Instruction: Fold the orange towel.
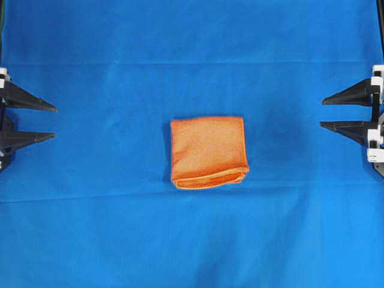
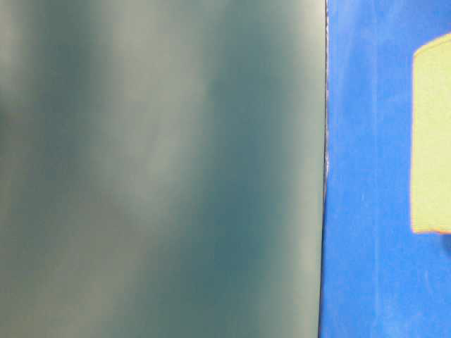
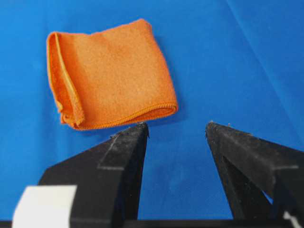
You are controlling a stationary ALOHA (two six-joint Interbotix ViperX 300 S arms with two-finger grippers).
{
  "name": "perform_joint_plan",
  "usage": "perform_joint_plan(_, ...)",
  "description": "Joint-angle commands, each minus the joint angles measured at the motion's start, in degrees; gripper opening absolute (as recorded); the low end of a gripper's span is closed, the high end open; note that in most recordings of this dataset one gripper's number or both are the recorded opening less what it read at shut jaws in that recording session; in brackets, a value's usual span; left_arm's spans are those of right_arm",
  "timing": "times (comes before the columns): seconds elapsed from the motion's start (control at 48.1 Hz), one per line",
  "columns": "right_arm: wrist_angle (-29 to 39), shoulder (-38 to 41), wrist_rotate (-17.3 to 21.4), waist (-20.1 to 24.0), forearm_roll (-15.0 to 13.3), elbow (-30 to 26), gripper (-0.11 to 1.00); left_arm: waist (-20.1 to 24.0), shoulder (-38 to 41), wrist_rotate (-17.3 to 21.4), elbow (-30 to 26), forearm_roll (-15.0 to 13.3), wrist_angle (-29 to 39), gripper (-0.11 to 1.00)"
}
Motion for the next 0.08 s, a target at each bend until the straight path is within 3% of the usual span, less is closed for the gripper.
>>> perform_joint_plan(0.0, -0.44, 0.53, 0.09, -0.09, 0.09, -0.7, 0.58, 0.26, 0.79, -0.09, -0.7, 0.09, -0.18, 0.52)
perform_joint_plan(0.062, -0.53, 0.53, 0.09, 0.0, 0.09, -0.7, 0.58, 0.26, 0.79, -0.09, -0.7, 0.09, -0.18, 0.52)
